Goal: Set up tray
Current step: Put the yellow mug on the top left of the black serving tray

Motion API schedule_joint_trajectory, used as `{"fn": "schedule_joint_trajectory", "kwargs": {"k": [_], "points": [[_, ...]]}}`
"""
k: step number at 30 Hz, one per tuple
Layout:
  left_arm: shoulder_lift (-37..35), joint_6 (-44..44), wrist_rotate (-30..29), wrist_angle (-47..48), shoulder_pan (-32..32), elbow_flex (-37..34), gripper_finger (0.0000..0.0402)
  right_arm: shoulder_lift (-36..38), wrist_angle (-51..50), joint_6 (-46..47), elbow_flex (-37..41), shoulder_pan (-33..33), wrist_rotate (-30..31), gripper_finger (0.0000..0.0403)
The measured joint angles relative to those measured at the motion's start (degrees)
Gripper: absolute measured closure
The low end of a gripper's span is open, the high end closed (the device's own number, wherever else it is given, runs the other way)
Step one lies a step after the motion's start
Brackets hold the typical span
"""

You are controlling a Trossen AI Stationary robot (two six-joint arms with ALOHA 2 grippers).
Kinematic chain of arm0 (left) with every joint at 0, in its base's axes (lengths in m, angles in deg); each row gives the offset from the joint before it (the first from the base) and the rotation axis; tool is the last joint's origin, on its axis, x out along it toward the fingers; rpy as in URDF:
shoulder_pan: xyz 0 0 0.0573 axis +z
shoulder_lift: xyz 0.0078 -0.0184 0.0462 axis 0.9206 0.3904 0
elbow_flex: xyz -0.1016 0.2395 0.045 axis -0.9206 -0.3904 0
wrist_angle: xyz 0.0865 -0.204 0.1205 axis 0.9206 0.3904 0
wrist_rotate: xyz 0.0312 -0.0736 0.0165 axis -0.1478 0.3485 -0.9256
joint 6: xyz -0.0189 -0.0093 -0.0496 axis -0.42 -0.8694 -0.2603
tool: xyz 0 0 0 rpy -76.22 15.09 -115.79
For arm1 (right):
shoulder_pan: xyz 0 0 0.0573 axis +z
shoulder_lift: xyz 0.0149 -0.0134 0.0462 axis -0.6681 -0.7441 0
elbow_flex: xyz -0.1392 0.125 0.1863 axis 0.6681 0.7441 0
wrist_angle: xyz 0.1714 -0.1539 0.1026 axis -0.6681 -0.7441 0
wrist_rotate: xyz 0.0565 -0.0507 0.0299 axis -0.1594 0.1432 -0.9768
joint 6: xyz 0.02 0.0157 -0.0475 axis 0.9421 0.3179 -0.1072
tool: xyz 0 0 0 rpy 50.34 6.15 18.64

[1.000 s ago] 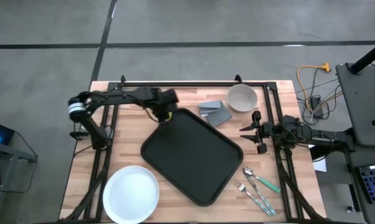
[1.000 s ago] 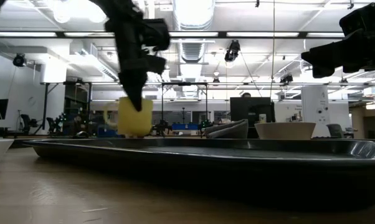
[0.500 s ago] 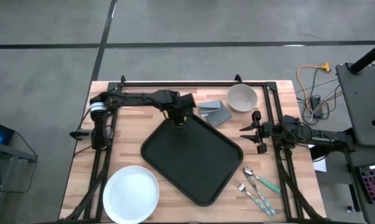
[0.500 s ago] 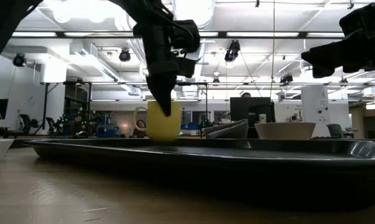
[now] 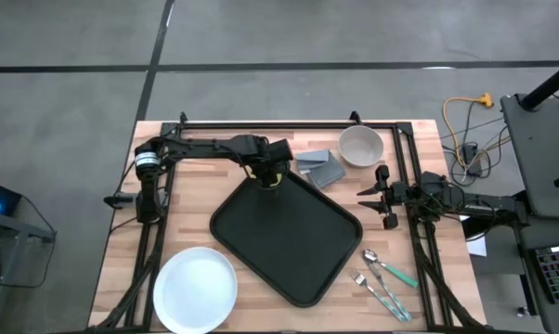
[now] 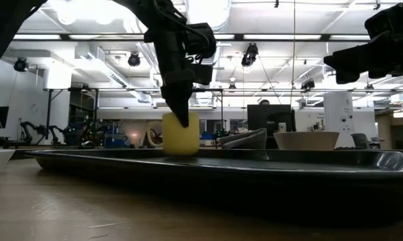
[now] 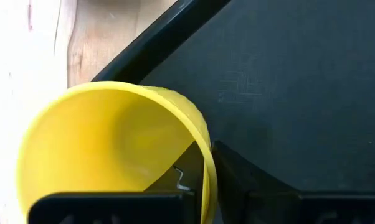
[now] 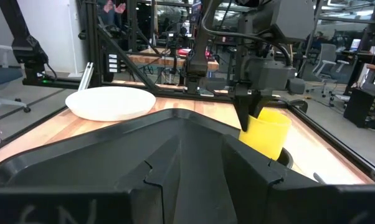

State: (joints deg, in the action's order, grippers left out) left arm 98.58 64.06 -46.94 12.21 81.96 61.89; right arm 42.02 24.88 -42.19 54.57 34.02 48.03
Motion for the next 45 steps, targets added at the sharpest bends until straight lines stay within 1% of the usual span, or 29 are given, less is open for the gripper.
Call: {"fn": "schedule_joint_trajectory", "kwargs": {"k": [24, 26, 32, 35, 41, 45], "points": [[0.0, -0.3, 0.0, -0.2, 0.2, -0.1, 0.0379, 0.0, 0.0, 0.0, 0.0, 0.0, 0.0, 0.0296], [0.0, 0.4, 0.0, -0.2, 0.2, -0.1, 0.0369, 0.0, 0.0, 0.0, 0.0, 0.0, 0.0, 0.0296], [0.0, 0.5, 0.0, -0.2, 0.2, -0.1, 0.0307, 0.0, 0.0, 0.0, 0.0, 0.0, 0.0, 0.0296], [0.0, 0.6, 0.0, -0.2, 0.2, 0.2, 0.0285, 0.0, 0.0, 0.0, 0.0, 0.0, 0.0, 0.0296], [-0.1, 0.6, 0.0, 0.2, 0.2, 2.0, 0.0277, 0.0, 0.0, 0.0, 0.0, 0.0, 0.0, 0.0296], [-0.4, 0.6, 0.0, 2.5, 0.2, 4.9, 0.0277, 0.0, 0.0, 0.0, 0.0, 0.0, 0.0, 0.0296]]}}
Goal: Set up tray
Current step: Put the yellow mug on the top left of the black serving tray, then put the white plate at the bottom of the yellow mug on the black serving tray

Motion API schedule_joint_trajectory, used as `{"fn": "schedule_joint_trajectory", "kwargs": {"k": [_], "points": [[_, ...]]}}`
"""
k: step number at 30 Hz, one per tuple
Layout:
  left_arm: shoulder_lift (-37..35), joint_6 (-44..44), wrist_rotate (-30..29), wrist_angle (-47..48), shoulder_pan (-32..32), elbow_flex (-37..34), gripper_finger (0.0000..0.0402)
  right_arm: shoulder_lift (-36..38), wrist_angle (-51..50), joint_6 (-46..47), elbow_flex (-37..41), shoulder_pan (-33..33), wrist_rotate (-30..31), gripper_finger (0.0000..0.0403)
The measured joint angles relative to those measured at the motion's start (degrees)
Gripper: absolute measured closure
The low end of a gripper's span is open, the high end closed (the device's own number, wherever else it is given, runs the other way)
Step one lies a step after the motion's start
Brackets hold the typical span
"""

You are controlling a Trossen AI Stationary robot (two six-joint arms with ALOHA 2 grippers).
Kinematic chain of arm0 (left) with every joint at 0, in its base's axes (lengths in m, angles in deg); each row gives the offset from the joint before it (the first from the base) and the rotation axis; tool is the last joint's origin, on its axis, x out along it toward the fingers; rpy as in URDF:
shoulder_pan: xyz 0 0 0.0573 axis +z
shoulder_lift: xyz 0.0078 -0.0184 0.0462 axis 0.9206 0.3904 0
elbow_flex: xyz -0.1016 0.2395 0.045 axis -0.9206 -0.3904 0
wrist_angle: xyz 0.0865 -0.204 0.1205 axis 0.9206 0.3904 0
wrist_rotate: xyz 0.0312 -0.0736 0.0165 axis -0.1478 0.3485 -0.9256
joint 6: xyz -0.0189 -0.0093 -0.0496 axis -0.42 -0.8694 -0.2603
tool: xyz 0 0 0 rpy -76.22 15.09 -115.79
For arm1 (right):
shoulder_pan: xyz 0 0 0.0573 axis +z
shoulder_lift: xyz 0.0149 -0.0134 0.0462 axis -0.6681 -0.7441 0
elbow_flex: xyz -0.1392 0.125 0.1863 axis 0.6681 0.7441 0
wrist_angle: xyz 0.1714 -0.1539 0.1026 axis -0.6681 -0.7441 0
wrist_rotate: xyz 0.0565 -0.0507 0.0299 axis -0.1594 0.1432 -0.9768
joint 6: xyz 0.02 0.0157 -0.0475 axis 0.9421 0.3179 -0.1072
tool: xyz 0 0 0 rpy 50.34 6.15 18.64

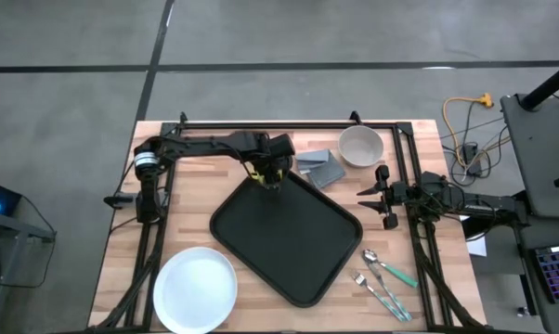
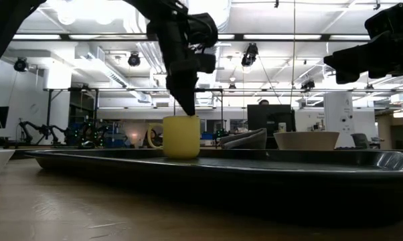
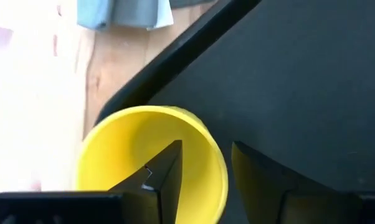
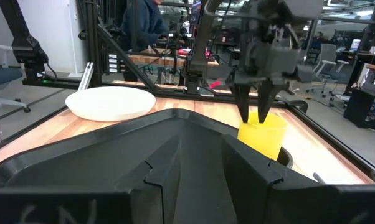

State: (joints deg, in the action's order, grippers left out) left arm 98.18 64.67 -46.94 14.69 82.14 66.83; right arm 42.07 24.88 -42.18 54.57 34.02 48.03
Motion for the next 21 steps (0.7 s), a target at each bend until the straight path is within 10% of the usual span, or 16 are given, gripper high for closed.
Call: {"fn": "schedule_joint_trajectory", "kwargs": {"k": [21], "points": [[-0.3, -5.3, 3.3, 11.0, -3.2, 5.0, 0.0277, 0.0, 0.0, 0.0, 0.0, 0.0, 0.0, 0.0296]]}}
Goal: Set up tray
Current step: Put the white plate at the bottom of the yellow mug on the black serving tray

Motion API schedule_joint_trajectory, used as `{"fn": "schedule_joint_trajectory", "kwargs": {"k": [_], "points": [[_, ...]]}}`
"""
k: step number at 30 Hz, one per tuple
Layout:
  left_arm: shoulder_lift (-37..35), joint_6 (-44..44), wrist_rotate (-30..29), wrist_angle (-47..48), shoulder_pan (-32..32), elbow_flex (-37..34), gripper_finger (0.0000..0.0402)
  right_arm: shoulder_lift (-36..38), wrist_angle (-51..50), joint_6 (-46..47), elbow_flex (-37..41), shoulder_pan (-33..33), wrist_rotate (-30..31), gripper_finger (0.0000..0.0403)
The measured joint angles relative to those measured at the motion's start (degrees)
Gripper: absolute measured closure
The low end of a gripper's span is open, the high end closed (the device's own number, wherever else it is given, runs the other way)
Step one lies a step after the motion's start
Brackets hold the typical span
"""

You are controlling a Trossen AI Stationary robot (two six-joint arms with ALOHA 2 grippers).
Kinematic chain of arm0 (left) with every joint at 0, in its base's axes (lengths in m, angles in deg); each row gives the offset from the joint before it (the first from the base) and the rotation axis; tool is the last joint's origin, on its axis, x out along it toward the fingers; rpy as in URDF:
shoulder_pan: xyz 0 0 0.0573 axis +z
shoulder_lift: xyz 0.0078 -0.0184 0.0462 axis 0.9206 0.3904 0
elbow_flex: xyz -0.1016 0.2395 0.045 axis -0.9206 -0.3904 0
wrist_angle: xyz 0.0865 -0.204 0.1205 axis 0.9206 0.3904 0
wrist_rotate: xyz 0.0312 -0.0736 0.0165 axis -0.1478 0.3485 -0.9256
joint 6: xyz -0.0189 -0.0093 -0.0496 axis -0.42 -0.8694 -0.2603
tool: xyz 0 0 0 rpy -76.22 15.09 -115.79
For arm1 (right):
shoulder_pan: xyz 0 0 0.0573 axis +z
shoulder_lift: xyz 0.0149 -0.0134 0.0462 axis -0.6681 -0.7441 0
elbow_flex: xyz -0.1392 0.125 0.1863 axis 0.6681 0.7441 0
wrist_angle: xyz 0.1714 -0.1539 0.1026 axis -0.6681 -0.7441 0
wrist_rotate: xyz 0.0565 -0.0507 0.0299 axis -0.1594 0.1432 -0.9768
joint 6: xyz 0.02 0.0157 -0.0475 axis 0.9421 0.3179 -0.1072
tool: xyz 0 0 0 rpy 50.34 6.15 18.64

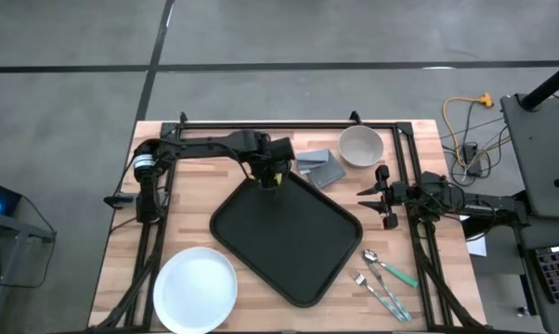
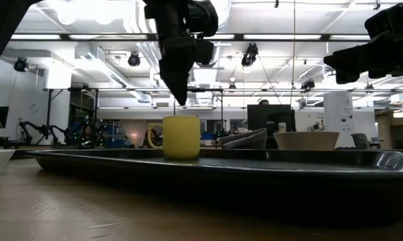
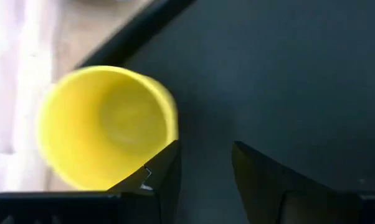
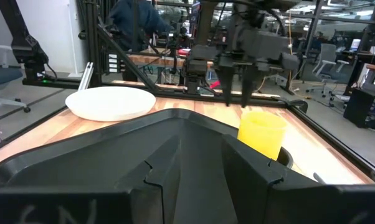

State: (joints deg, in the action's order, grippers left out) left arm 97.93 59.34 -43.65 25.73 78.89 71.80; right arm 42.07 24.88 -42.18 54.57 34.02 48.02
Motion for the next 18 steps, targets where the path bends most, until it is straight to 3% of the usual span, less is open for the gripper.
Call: {"fn": "schedule_joint_trajectory", "kwargs": {"k": [18], "points": [[-1.3, -0.9, 1.7, 0.5, -14.4, -0.1, 0.0277, 0.0, 0.0, 0.0, 0.0, 0.0, 0.0, 0.0296]]}}
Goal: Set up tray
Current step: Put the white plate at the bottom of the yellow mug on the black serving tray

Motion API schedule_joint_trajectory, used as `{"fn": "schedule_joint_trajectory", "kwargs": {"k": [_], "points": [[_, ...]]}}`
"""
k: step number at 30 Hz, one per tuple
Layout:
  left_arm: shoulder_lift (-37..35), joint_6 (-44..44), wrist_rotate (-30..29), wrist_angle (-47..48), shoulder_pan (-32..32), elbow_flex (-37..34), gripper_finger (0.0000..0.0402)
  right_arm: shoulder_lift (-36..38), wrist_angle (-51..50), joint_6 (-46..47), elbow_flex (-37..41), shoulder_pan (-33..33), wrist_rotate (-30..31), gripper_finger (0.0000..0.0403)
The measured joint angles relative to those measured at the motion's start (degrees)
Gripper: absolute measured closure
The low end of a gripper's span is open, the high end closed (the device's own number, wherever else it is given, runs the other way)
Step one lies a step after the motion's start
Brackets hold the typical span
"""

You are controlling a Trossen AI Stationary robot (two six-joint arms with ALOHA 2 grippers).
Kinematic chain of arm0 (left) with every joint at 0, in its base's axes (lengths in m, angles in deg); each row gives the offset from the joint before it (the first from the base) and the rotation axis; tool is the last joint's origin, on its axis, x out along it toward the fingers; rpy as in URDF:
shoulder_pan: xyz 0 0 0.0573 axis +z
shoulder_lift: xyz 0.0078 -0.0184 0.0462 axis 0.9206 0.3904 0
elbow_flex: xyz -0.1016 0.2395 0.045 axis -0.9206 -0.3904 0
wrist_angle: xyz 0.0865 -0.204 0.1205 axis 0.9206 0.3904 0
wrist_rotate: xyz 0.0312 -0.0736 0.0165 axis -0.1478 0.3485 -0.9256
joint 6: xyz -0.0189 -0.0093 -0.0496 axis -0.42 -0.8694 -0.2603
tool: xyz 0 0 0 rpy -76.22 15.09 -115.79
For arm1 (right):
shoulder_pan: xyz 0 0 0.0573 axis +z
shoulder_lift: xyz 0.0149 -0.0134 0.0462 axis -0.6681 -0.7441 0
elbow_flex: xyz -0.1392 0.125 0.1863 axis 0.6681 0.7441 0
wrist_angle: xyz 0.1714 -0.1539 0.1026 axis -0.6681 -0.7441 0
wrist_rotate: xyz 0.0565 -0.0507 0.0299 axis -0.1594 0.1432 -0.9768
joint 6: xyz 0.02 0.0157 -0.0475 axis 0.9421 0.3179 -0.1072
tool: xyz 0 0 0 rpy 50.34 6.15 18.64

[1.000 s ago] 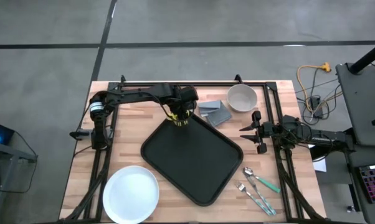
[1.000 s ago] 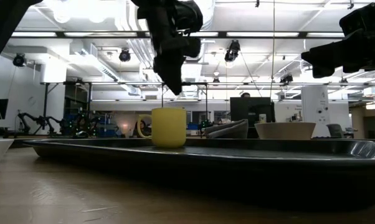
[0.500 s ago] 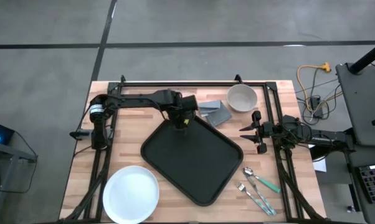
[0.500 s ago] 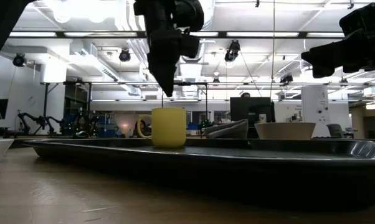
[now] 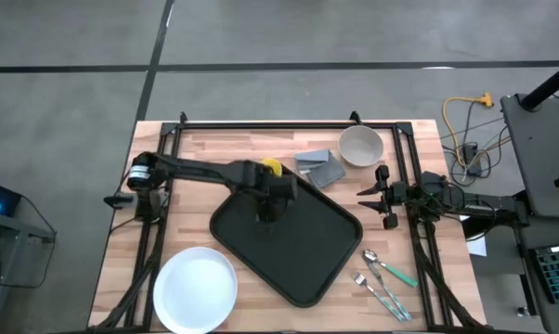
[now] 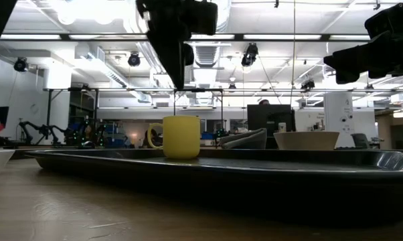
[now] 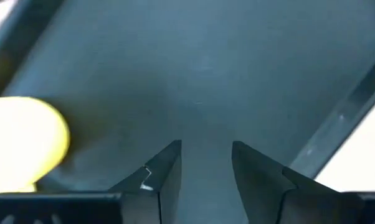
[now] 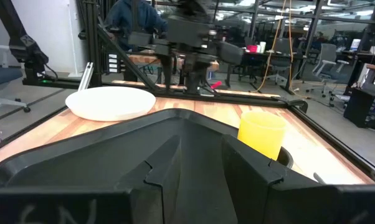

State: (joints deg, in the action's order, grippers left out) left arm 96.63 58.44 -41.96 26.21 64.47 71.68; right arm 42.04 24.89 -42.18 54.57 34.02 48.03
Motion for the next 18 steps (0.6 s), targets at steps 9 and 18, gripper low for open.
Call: {"fn": "schedule_joint_trajectory", "kwargs": {"k": [9, 18], "points": [[0.0, -3.4, 0.0, 0.1, -6.6, 0.0, 0.0277, 0.0, 0.0, 0.0, 0.0, 0.0, 0.0, 0.0296], [0.0, -7.9, 0.0, 1.9, -12.9, 0.0, 0.0277, 0.0, 0.0, 0.0, 0.0, 0.0, 0.0, 0.0296]]}}
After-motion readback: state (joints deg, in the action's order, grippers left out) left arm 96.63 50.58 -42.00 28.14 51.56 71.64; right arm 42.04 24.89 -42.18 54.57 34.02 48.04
